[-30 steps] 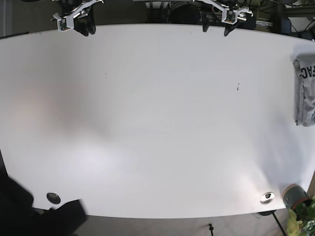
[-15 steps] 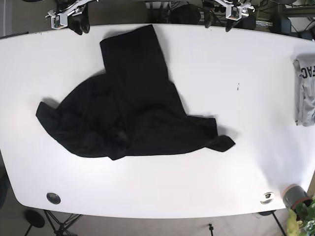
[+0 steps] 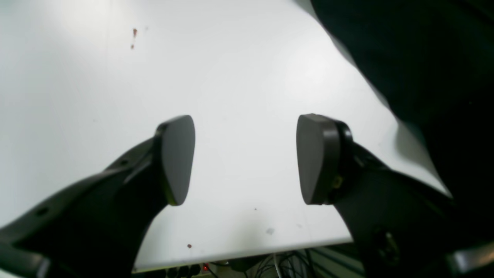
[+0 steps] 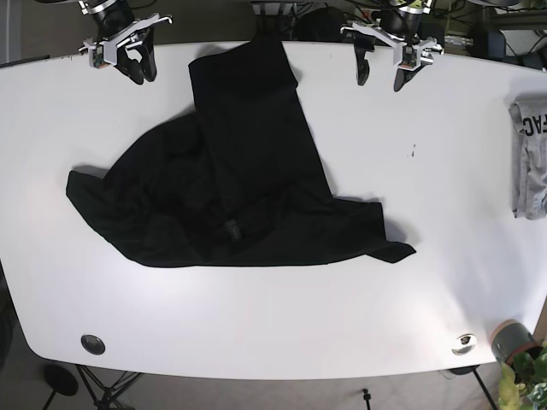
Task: Fold the T-shirt properly
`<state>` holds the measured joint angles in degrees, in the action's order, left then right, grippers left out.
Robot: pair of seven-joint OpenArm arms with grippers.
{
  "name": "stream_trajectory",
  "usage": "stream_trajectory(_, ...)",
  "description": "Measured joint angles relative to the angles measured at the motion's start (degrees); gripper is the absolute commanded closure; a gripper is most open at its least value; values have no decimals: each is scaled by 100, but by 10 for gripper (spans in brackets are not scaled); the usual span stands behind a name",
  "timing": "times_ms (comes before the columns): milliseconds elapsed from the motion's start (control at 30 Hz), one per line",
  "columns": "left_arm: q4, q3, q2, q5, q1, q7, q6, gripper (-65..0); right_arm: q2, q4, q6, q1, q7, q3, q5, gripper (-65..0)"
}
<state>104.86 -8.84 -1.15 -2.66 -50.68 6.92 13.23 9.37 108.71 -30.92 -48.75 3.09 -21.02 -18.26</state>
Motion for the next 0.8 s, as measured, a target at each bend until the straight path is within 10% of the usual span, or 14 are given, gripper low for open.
stream_trajectory(400, -28, 4, 7, 2, 247, -4, 2, -379, 0, 0, -15, 1207, 1200, 11, 0, -135)
stream_trajectory(800, -44, 28, 15, 2, 256, -2, 4, -379, 20, -26, -11, 2944, 2682, 11, 11, -333)
